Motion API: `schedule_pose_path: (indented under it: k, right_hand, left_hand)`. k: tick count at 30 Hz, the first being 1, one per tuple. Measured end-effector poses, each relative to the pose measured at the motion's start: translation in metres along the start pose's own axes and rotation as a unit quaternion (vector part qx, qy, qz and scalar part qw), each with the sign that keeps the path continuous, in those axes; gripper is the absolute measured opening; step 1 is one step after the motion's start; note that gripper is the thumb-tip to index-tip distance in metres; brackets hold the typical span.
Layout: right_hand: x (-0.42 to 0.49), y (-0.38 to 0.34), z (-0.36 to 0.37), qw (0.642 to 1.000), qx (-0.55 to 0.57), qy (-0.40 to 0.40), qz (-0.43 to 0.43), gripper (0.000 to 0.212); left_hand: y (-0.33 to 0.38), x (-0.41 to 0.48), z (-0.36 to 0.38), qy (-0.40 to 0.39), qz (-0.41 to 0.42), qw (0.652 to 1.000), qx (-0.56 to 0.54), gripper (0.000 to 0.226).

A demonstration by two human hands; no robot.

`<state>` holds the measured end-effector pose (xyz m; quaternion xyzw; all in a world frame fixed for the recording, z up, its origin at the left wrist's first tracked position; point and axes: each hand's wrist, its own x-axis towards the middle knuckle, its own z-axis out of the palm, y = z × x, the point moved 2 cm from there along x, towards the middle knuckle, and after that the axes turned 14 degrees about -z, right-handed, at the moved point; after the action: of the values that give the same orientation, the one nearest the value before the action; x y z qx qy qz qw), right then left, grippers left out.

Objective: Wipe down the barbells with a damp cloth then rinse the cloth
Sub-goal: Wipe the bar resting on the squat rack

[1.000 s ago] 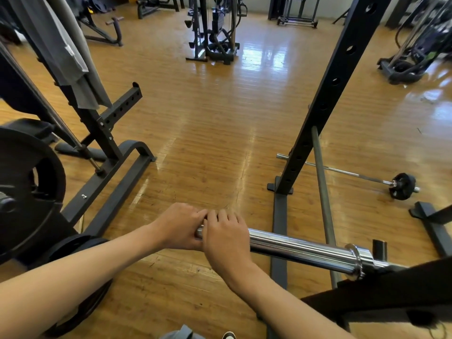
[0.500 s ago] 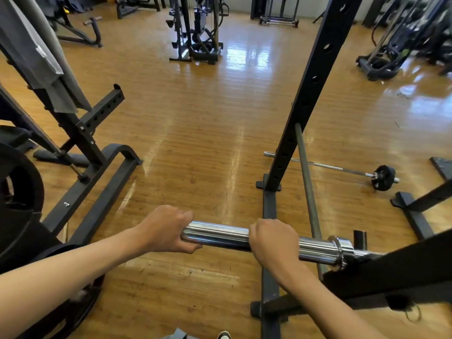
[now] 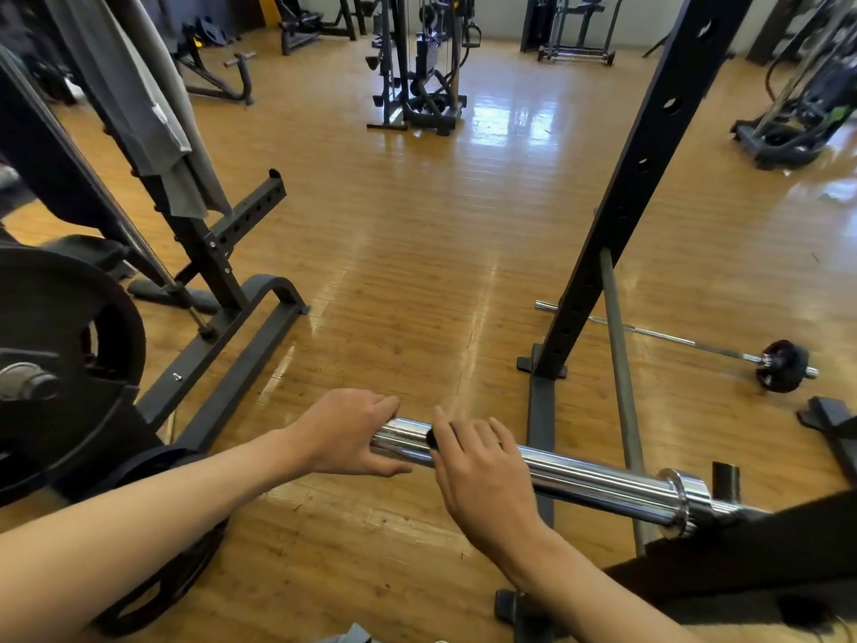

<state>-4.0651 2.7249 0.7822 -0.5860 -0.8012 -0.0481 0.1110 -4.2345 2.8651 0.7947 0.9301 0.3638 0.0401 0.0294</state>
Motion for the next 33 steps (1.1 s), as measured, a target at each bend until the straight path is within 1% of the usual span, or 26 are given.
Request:
schedule_pose_path:
  k: [2,3,4,5,6,7,8,9,10,11,12,13,14,16,17,19,21,23,24,26,27,28,30,31,32,33]
  right_hand:
    - [-0.009,0.002,-0.002,0.999,-0.002,0.017,0.038,0.048]
    - [-0.003,-0.002,-0.003,0.998,-0.002,0.025,0.062,0.048]
    - [0.007,-0.007,-0.001,0.996,0.002,0.027,0.086,0.048]
    - [0.019,-0.013,0.001,0.994,0.005,0.022,0.11,0.048]
    - [0.033,-0.02,0.005,0.992,0.002,0.019,0.124,0.048]
    - [0.047,-0.024,0.006,0.992,-0.003,0.012,0.126,0.047]
    - [0.062,-0.029,0.008,0.994,-0.007,0.001,0.111,0.046]
    - [0.076,-0.035,0.008,0.996,-0.014,-0.016,0.092,0.043]
    - [0.087,-0.04,0.008,0.996,-0.015,-0.025,0.083,0.036]
    - [0.097,-0.047,0.007,0.997,-0.005,-0.02,0.069,0.023]
    - [0.103,-0.053,0.007,0.999,0.007,0.007,0.052,0.016]
    - [0.103,-0.057,0.007,0.999,0.002,0.029,0.032,0.018]
    - [0.097,-0.058,0.009,0.999,-0.007,0.046,0.011,0.024]
    - [0.078,-0.051,0.019,0.998,-0.012,0.053,-0.04,0.045]
    - [0.065,-0.047,0.02,0.997,-0.018,0.046,-0.057,0.05]
    - [0.049,-0.038,0.019,0.998,-0.032,0.035,-0.052,0.053]
    - [0.057,-0.039,0.013,0.998,-0.038,0.04,-0.004,0.043]
    - [0.083,-0.053,0.004,0.998,-0.022,0.046,0.033,0.022]
    - [0.098,-0.06,0.0,0.998,-0.014,0.044,0.034,0.023]
    - [0.119,-0.075,0.002,1.0,-0.009,0.012,0.007,0.024]
    - [0.123,-0.081,0.009,1.0,-0.002,0.005,-0.021,0.033]
    - [0.121,-0.085,0.017,0.999,0.006,0.008,-0.048,0.046]
    - [0.106,-0.082,0.024,0.997,0.015,0.008,-0.081,0.069]
    - [0.094,-0.076,0.026,0.996,0.002,0.008,-0.093,0.075]
    - [0.082,-0.069,0.026,0.995,-0.015,0.009,-0.101,0.077]
    - [0.071,-0.062,0.025,0.994,-0.024,0.0,-0.103,0.073]
  left_hand:
    - [-0.004,-0.005,-0.003,-0.031,-0.026,0.998,-0.046,0.065]
    - [-0.005,-0.007,-0.004,-0.056,-0.052,0.992,-0.096,0.061]
    - [-0.006,-0.009,-0.004,-0.087,-0.094,0.978,-0.164,0.055]
    - [-0.007,-0.01,-0.004,-0.112,-0.146,0.95,-0.252,0.049]
    - [-0.008,-0.011,-0.003,-0.129,-0.2,0.908,-0.344,0.047]
    - [-0.007,-0.012,-0.002,-0.141,-0.237,0.865,-0.42,0.05]
    - [-0.007,-0.014,-0.001,-0.144,-0.254,0.832,-0.472,0.058]
    - [-0.008,-0.018,-0.001,-0.143,-0.259,0.813,-0.501,0.065]
    - [-0.009,-0.022,-0.001,-0.141,-0.254,0.806,-0.516,0.069]
    - [-0.011,-0.025,-0.002,-0.139,-0.248,0.809,-0.515,0.071]
    - [-0.015,-0.029,-0.003,-0.137,-0.248,0.818,-0.5,0.071]
    - [-0.02,-0.032,-0.005,-0.134,-0.253,0.838,-0.465,0.071]
    - [-0.028,-0.035,-0.005,-0.129,-0.255,0.869,-0.405,0.073]
    - [-0.044,-0.042,-0.007,-0.113,-0.22,0.933,-0.261,0.082]
    - [-0.052,-0.046,-0.007,-0.108,-0.192,0.952,-0.21,0.089]
    - [-0.063,-0.053,-0.005,-0.11,-0.144,0.975,-0.127,0.104]
    - [-0.065,-0.06,-0.004,-0.115,-0.115,0.985,-0.051,0.113]
    - [-0.063,-0.065,-0.002,-0.119,-0.106,0.987,-0.004,0.118]
    - [-0.06,-0.066,0.0,-0.121,-0.107,0.987,0.007,0.12]
    - [-0.052,-0.068,0.005,-0.122,-0.11,0.986,0.019,0.124]
    - [-0.048,-0.069,0.006,-0.12,-0.111,0.986,0.022,0.124]
    - [-0.045,-0.069,0.008,-0.115,-0.112,0.987,0.024,0.123]
    - [-0.04,-0.069,0.009,-0.107,-0.11,0.988,0.026,0.119]
    - [-0.037,-0.068,0.008,-0.106,-0.108,0.988,0.027,0.119]
    - [-0.035,-0.067,0.009,-0.107,-0.107,0.988,0.03,0.119]
    - [-0.032,-0.066,0.01,-0.107,-0.108,0.988,0.036,0.12]
